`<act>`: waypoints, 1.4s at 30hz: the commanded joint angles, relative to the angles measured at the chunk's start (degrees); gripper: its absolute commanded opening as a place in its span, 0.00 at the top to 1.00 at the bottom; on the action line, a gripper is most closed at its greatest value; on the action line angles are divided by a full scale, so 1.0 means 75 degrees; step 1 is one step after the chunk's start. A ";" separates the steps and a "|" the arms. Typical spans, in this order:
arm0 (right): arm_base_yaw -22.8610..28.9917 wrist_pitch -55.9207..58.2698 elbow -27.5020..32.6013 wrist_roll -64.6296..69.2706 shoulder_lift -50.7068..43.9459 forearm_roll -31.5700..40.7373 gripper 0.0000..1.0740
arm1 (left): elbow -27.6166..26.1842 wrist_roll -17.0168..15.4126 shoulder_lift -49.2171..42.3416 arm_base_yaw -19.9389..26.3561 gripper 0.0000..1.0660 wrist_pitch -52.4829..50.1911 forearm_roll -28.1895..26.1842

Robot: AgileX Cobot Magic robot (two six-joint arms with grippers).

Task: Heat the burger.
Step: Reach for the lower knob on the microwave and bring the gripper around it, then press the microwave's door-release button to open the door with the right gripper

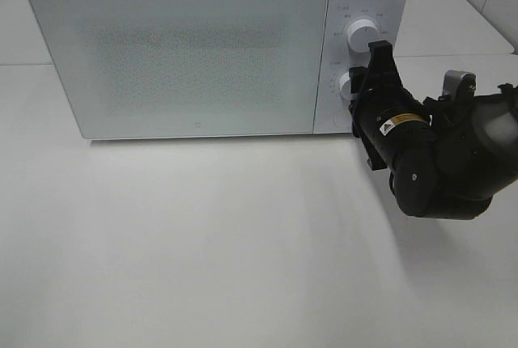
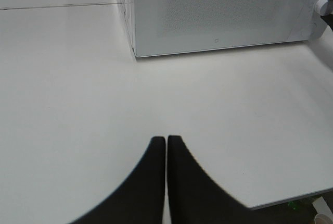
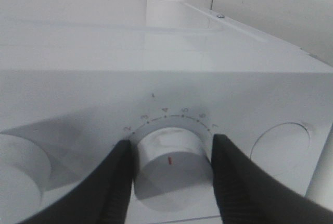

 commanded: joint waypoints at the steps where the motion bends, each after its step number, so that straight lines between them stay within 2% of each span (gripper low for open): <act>1: -0.0038 -0.1360 -0.0199 0.0145 -0.0038 -0.0512 0.98 | 0.0031 0.0000 -0.0046 0.0000 1.00 -0.0092 -0.0023; 5: -0.0038 -0.1413 -0.0199 0.0145 -0.0038 -0.0504 0.96 | 0.0031 0.0000 -0.0046 0.0000 1.00 -0.0092 -0.0023; 6: -0.0038 -0.1413 -0.0199 0.0145 -0.0038 -0.0504 0.91 | 0.0031 0.0000 -0.0046 0.0000 1.00 -0.0092 -0.0023; 9: -0.0038 -0.1413 -0.0199 0.0145 -0.0038 -0.0504 0.88 | 0.0031 0.0000 -0.0046 0.0000 1.00 -0.0092 -0.0023; 11: -0.0038 -0.1413 -0.0199 0.0130 -0.0038 -0.0489 0.68 | 0.0031 0.0000 -0.0046 0.0000 1.00 -0.0092 -0.0023; 12: -0.0038 -0.1413 -0.0199 0.0130 -0.0038 -0.0489 0.68 | 0.0031 0.0000 -0.0046 0.0000 1.00 -0.0092 -0.0023; 13: -0.0038 -0.1413 -0.0199 0.0122 -0.0038 -0.0466 0.61 | 0.0031 0.0000 -0.0046 0.0000 1.00 -0.0092 -0.0023; 14: -0.0038 -0.1413 -0.0199 0.0115 -0.0038 -0.0420 0.51 | 0.0031 0.0000 -0.0046 0.0000 1.00 -0.0092 -0.0023; 15: -0.0038 -0.1413 -0.0199 0.0115 -0.0038 -0.0420 0.51 | 0.0031 0.0000 -0.0046 0.0000 1.00 -0.0092 -0.0023; 16: -0.0038 -0.1413 -0.0191 0.0107 -0.0038 -0.0359 0.42 | 0.0031 0.0000 -0.0046 0.0000 1.00 -0.0092 -0.0023; 17: -0.0038 -0.1413 -0.0191 0.0107 -0.0038 -0.0359 0.42 | 0.0031 0.0000 -0.0046 0.0000 1.00 -0.0092 -0.0023; 19: -0.0038 -0.1413 -0.0183 0.0099 -0.0038 -0.0237 0.35 | 0.0031 0.0000 -0.0046 0.0000 1.00 -0.0092 -0.0023; 26: -0.0038 -0.1451 -0.0069 0.0092 -0.0038 -0.0397 0.35 | 0.0031 0.0000 -0.0046 0.0000 1.00 -0.0092 -0.0023; 35: -0.0038 -0.1742 0.0550 -0.0481 -0.0069 -0.1383 0.37 | 0.0031 0.0000 -0.0046 0.0000 1.00 -0.0092 -0.0023; 36: -0.0038 -0.1742 0.0588 -0.1108 -0.0122 -0.1734 0.38 | 0.0031 0.0000 -0.0046 0.0000 1.00 -0.0092 -0.0023; 40: -0.0038 -0.1742 0.0596 -0.2322 -0.0222 -0.2040 0.39 | 0.0031 0.0000 -0.0046 0.0000 1.00 -0.0092 -0.0023; 42: -0.0038 -0.1742 0.0604 -0.3812 -0.0313 -0.2162 0.39 | 0.0031 0.0000 -0.0046 0.0000 1.00 -0.0092 -0.0023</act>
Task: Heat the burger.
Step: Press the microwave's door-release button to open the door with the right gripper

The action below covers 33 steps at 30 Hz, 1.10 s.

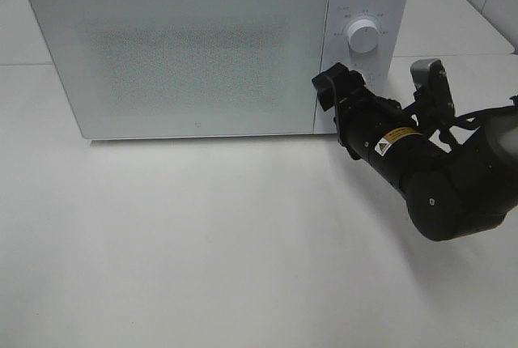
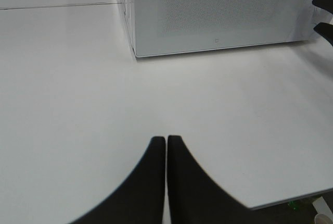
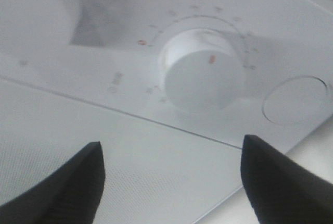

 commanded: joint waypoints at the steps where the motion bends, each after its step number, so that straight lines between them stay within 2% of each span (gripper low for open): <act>1: -0.0038 -0.1513 0.0008 -0.1375 -0.0183 -0.0237 0.39 | 0.0031 0.0000 -0.0046 0.0000 1.00 -0.0092 -0.0023; 2: -0.0038 -0.1513 0.0008 -0.2490 -0.0206 -0.0382 0.39 | 0.0031 0.0000 -0.0046 0.0000 1.00 -0.0092 -0.0023; 3: -0.0038 -0.1513 0.0008 -0.2490 -0.0206 -0.0382 0.39 | 0.0031 0.0000 -0.0046 0.0000 1.00 -0.0092 -0.0023; 4: -0.0038 -0.1513 0.0008 -0.3514 -0.0206 -0.0420 0.39 | 0.0031 0.0000 -0.0046 0.0000 1.00 -0.0092 -0.0023; 6: -0.0038 -0.1513 0.0008 -0.3911 -0.0206 -0.0451 0.39 | 0.0031 0.0000 -0.0046 0.0000 1.00 -0.0092 -0.0023; 7: -0.0038 -0.1505 0.0008 -0.4805 -0.0206 -0.0512 0.39 | 0.0031 0.0000 -0.0046 0.0000 1.00 -0.0092 -0.0023; 11: -0.0038 -0.1459 0.0008 -0.6409 -0.0206 -0.0604 0.39 | 0.0031 0.0000 -0.0046 0.0000 1.00 -0.0092 -0.0023; 12: -0.0038 -0.1459 0.0008 -0.6409 -0.0206 -0.0604 0.39 | 0.0031 0.0000 -0.0046 0.0000 1.00 -0.0092 -0.0023; 14: -0.0038 -0.1138 0.0008 -0.7639 -0.0252 -0.1016 0.39 | 0.0031 0.0000 -0.0046 0.0000 1.00 -0.0092 -0.0023; 20: -0.0038 -0.0229 0.0008 -0.8182 -0.0435 -0.1100 0.39 | 0.0031 0.0000 -0.0046 0.0000 1.00 -0.0092 -0.0023; 21: -0.0038 0.0397 0.0008 -0.8388 -0.0596 -0.1085 0.39 | 0.0031 0.0000 -0.0046 0.0000 1.00 -0.0092 -0.0023; 23: -0.0038 0.0649 0.0008 -0.8480 -0.0680 -0.1085 0.39 | 0.0031 0.0000 -0.0046 0.0000 1.00 -0.0092 -0.0023; 25: -0.0038 0.1765 0.0008 -0.8770 -0.1199 -0.1092 0.39 | 0.0031 0.0000 -0.0046 0.0000 1.00 -0.0092 -0.0023; 28: -0.0038 0.2086 0.0008 -0.8862 -0.1322 -0.1092 0.39 | 0.0031 0.0000 -0.0046 0.0000 1.00 -0.0092 -0.0023; 31: -0.0038 0.3583 0.0008 -0.9144 -0.2002 -0.1115 0.39 | 0.0031 0.0000 -0.0046 0.0000 1.00 -0.0092 -0.0023; 33: -0.0038 0.3873 0.0008 -0.9198 -0.2131 -0.1115 0.39 | 0.0031 0.0000 -0.0046 0.0000 1.00 -0.0092 -0.0023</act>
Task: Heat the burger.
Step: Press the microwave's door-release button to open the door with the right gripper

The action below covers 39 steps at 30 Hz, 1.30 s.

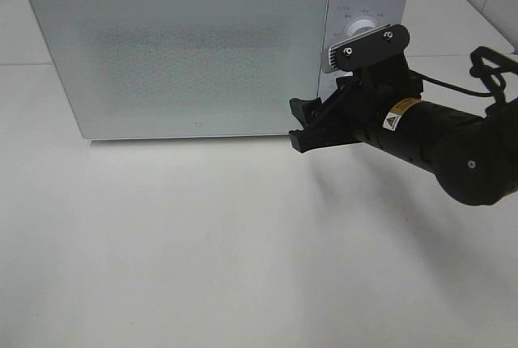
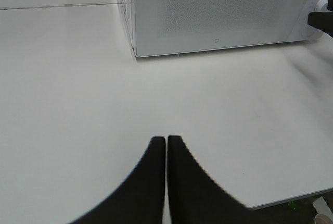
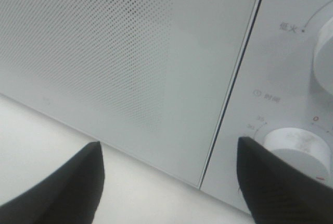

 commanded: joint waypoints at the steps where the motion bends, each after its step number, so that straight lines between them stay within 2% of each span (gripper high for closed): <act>1: -0.0038 0.0779 -0.0008 -0.0229 -0.0374 -0.0099 0.39 | 0.0031 0.0000 -0.0046 0.0000 1.00 -0.0092 -0.0023; 4: -0.0038 0.1558 -0.0038 -0.0351 -0.0726 -0.0107 0.39 | 0.0031 0.0000 -0.0046 0.0000 1.00 -0.0092 -0.0023; 6: -0.0038 0.2681 -0.0183 -0.0390 -0.1016 -0.0107 0.39 | 0.0031 0.0000 -0.0046 0.0000 1.00 -0.0092 -0.0023; 7: -0.0038 0.2681 -0.0183 -0.0390 -0.1016 -0.0107 0.39 | 0.0031 0.0000 -0.0046 0.0000 1.00 -0.0092 -0.0023; 9: -0.0038 0.4225 -0.0565 -0.0390 -0.1283 -0.0107 0.39 | 0.0031 0.0000 -0.0046 0.0000 1.00 -0.0092 -0.0023; 10: -0.0038 0.4225 -0.0565 -0.0390 -0.1283 -0.0107 0.39 | 0.0031 0.0000 -0.0046 0.0000 1.00 -0.0092 -0.0023; 13: -0.0038 0.5982 -0.1077 -0.0359 -0.1474 -0.0099 0.39 | 0.0031 0.0000 -0.0046 0.0000 1.00 -0.0092 -0.0023; 16: -0.0038 0.6478 -0.1245 -0.0344 -0.1490 -0.0099 0.38 | 0.0031 0.0000 -0.0046 0.0000 1.00 -0.0092 -0.0023; 18: -0.0038 0.7884 -0.1818 -0.0130 -0.1505 -0.0099 0.37 | 0.0031 0.0000 -0.0046 0.0000 1.00 -0.0092 -0.0023; 22: -0.0076 0.8342 -0.2124 0.0244 -0.1505 -0.0107 0.34 | 0.0031 0.0000 -0.0046 0.0000 1.00 -0.0092 -0.0023; 25: -0.0367 0.8747 -0.2422 0.0665 -0.1505 -0.0092 0.31 | 0.0031 0.0000 -0.0046 0.0000 1.00 -0.0092 -0.0023; 27: -0.0886 0.9152 -0.2674 0.0879 -0.1505 -0.0092 0.29 | 0.0031 0.0000 -0.0046 0.0000 1.00 -0.0092 -0.0023; 29: -0.1047 0.9328 -0.2720 0.0879 -0.1505 -0.0092 0.29 | 0.0031 0.0000 -0.0046 0.0000 1.00 -0.0092 -0.0023; 32: -0.1841 0.9771 -0.2765 0.0879 -0.1528 -0.0099 0.29 | 0.0031 0.0000 -0.0046 0.0000 1.00 -0.0092 -0.0023; 34: -0.2009 0.9870 -0.2765 0.0879 -0.1528 -0.0099 0.29 | 0.0031 0.0000 -0.0046 0.0000 1.00 -0.0092 -0.0023; 35: -0.2414 1.0107 -0.2765 0.0932 -0.1528 -0.0099 0.29 | 0.0031 0.0000 -0.0046 0.0000 1.00 -0.0092 -0.0023; 39: -0.2926 1.0413 -0.2765 0.0940 -0.1528 -0.0099 0.29 | 0.0031 0.0000 -0.0046 0.0000 1.00 -0.0092 -0.0023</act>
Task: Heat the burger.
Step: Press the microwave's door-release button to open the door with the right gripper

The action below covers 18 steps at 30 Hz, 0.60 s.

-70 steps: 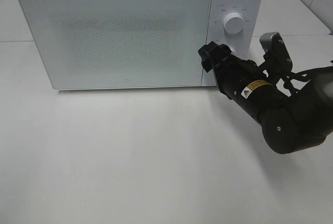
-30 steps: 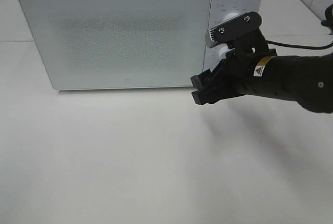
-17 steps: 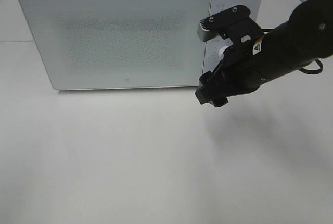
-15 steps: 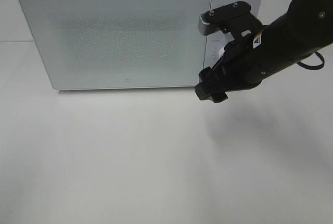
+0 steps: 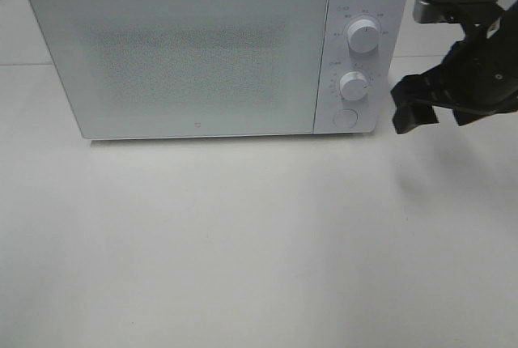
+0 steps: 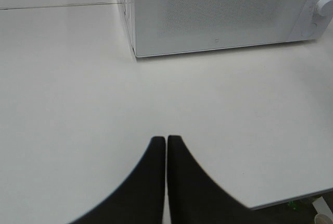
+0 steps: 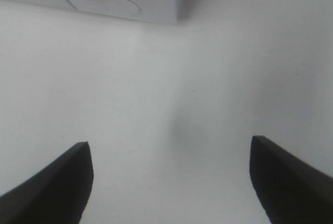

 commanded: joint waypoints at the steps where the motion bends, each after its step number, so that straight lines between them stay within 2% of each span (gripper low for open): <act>1: -0.0604 0.0405 -0.0061 0.0092 -0.0076 -0.0069 0.29 | 0.0031 0.0000 -0.0046 0.0000 1.00 -0.0092 -0.0023; 2: -0.0924 0.0588 -0.0061 0.0260 -0.0076 -0.0069 0.29 | 0.0031 0.0000 -0.0046 0.0000 1.00 -0.0092 -0.0023; 5: -0.1146 0.1024 -0.0061 0.0351 -0.0076 -0.0084 0.29 | 0.0031 0.0000 -0.0046 0.0000 1.00 -0.0092 -0.0023; 12: -0.1146 0.2170 0.0000 0.0183 -0.0168 -0.0130 0.29 | 0.0031 0.0000 -0.0046 0.0000 1.00 -0.0092 -0.0023; 18: -0.1146 0.2139 0.0458 0.0160 -0.0817 -0.0122 0.29 | 0.0031 0.0000 -0.0046 0.0000 1.00 -0.0092 -0.0023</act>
